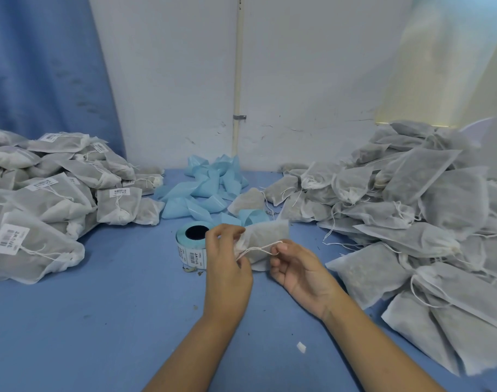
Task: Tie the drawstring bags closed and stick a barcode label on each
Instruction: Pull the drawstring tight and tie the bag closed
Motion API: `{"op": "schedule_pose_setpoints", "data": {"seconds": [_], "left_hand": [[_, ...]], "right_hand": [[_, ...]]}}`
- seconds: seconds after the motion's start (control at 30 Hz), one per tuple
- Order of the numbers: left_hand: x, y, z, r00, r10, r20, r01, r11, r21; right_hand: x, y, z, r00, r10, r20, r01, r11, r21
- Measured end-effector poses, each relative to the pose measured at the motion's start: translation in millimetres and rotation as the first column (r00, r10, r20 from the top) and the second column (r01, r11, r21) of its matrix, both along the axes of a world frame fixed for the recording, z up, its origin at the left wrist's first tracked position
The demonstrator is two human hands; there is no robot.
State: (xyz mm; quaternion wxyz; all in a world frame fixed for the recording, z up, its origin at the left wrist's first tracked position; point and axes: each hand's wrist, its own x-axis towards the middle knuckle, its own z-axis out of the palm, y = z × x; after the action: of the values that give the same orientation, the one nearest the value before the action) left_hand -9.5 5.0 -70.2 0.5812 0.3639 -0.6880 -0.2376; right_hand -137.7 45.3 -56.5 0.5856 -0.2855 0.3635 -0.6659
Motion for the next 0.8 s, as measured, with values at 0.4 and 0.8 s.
{"op": "schedule_pose_setpoints", "data": {"seconds": [0.4,0.8], "left_hand": [[-0.7,3.8,4.7,0.975,-0.043,-0.216,0.079,0.984,0.160],[5.1,-0.1,0.4,0.861,-0.317,-0.398,0.406,0.899,0.163]], "right_hand": [[10.3,-2.0,-7.5,0.905,-0.322,-0.278,0.336,0.942,0.002],[7.4,-4.7,-10.7,0.891,-0.391,-0.232,0.414,0.908,0.060]]}}
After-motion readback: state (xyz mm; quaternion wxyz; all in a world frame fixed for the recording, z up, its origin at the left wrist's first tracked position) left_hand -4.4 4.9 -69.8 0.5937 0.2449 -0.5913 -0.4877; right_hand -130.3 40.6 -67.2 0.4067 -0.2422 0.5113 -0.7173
